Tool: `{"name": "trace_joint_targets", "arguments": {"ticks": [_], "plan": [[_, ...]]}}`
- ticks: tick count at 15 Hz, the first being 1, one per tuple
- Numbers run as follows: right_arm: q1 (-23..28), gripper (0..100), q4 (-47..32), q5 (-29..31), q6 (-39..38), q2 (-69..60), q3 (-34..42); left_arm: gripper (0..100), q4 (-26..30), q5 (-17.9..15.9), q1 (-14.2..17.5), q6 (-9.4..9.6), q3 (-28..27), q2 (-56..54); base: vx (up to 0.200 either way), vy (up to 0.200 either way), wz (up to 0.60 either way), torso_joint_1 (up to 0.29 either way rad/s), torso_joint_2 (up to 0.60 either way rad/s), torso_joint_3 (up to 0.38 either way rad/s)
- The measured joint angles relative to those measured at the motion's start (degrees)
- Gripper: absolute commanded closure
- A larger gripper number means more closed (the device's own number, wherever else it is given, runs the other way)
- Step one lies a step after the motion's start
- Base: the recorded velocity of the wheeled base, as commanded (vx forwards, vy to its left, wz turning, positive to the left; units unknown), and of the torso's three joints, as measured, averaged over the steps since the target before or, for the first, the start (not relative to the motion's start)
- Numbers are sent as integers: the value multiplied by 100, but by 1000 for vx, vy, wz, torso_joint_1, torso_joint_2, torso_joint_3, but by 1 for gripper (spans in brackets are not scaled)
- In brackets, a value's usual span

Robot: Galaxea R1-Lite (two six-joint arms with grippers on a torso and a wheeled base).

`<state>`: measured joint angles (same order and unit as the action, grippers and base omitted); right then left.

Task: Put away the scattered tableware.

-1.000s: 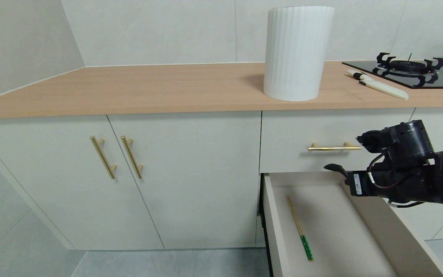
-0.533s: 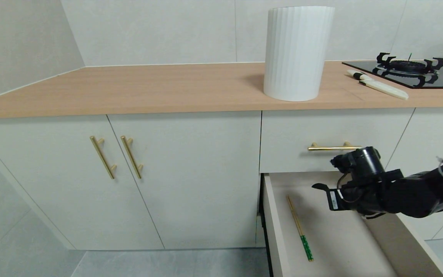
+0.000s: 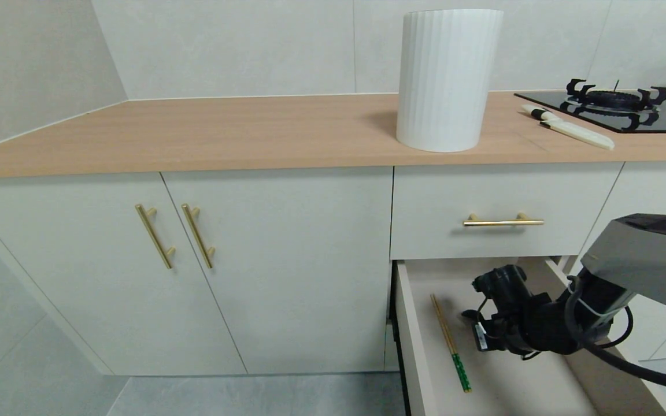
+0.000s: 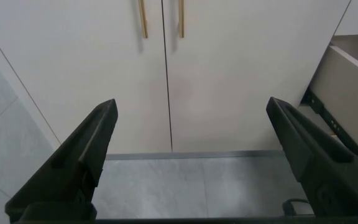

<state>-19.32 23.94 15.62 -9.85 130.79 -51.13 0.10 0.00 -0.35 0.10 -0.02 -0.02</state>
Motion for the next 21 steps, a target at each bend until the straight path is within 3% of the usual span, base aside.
{"name": "trace_joint_targets", "arguments": {"ticks": [12,13,21], "plan": [[1,100,6,22,-7,286,-11,0,0,0,0,0,0,2,0,0,0,0,0,0],[1,0,6,22,-2,289,-11,0,0,0,0,0,0,0,0,0,0,0,0,0],[1,0,4,20,0,289,-11,0,0,0,2,0,2,0,0,0,0,0,0,0]]}}
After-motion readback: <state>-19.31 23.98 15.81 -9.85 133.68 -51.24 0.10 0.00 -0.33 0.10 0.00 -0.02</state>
